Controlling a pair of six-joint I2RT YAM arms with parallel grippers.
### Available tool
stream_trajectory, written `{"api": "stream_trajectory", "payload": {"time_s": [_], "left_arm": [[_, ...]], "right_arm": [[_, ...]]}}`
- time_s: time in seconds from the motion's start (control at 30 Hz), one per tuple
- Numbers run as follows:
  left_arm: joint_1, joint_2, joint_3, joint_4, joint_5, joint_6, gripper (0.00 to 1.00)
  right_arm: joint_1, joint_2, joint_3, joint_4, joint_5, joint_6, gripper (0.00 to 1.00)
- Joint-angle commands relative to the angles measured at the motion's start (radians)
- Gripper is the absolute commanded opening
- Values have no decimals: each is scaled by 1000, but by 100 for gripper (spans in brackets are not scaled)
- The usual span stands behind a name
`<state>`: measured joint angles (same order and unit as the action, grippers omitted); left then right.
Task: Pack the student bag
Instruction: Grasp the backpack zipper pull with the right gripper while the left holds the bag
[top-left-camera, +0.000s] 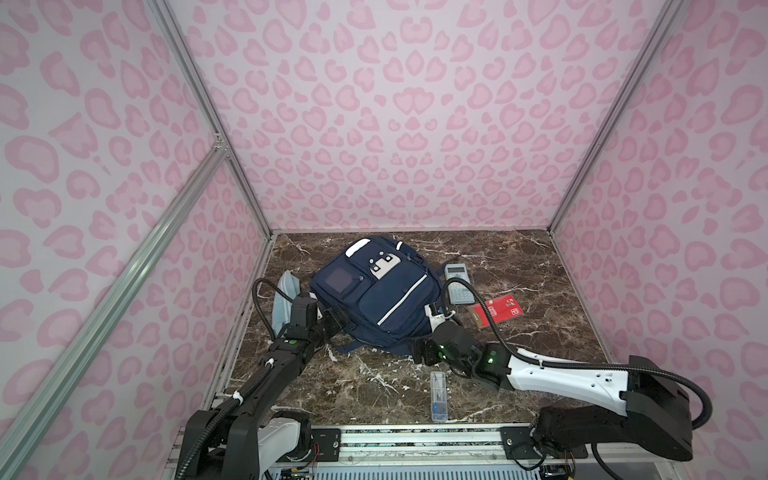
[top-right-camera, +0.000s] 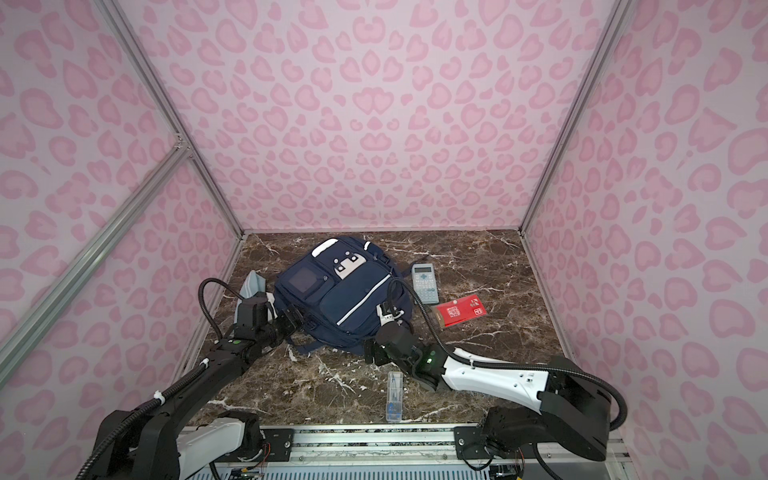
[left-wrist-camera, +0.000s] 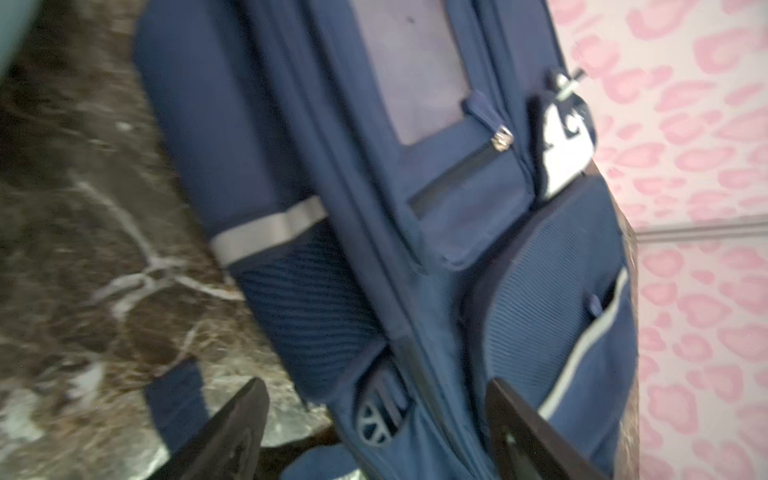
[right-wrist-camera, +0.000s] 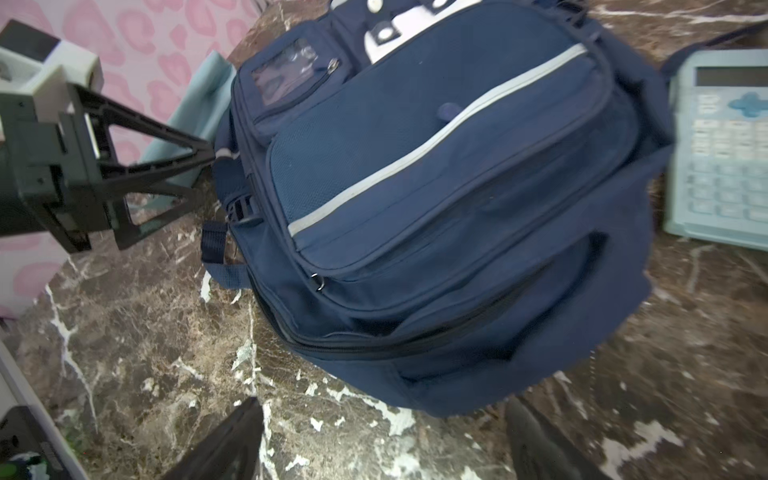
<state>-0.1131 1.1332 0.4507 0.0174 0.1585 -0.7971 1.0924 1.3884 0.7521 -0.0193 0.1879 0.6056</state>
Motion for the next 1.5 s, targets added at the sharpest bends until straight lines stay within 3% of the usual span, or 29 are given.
{"api": "stream_trajectory", "payload": {"time_s": [0.0,0.13,0.23,0.27,0.33,0.4,0.47,0.6,0.77,0.93,1.13,1.2,1.27,1.4,1.47], "left_arm": [[14,37,-38,146,-75,-55,79],[17,159,-17,251,-25,-43,69],[18,229,8,271,-24,-23,39],[18,239,13,272,-22,-21,21],[17,235,14,273,-17,-18,8],[17,216,10,261,8,-27,3],[16,184,2,246,34,-35,3],[9,146,-14,230,106,-63,3],[-19,104,-19,213,203,-113,3],[-37,21,-12,192,199,-140,3],[-63,-23,-5,159,216,-156,3],[-76,-30,-16,165,214,-163,3],[-76,-42,-29,164,219,-166,3],[-79,-59,-32,154,223,-163,3],[-79,-55,-24,138,231,-146,3]], "right_arm": [[63,105,57,70,-40,-53,91],[90,254,108,186,-219,-72,84],[85,334,140,188,-230,-69,81],[77,358,150,187,-241,-76,80],[50,393,156,199,-254,-82,76],[3,416,174,181,-263,-79,69],[-52,421,183,180,-254,-95,64],[-106,411,223,168,-216,-165,65],[-46,402,251,186,-182,-199,61],[63,419,266,232,-106,-191,57],[55,537,398,218,-14,-193,74],[53,561,442,200,41,-191,73],[50,590,494,150,141,-158,67],[28,640,571,110,160,-161,57],[27,648,583,118,196,-194,47]]}}
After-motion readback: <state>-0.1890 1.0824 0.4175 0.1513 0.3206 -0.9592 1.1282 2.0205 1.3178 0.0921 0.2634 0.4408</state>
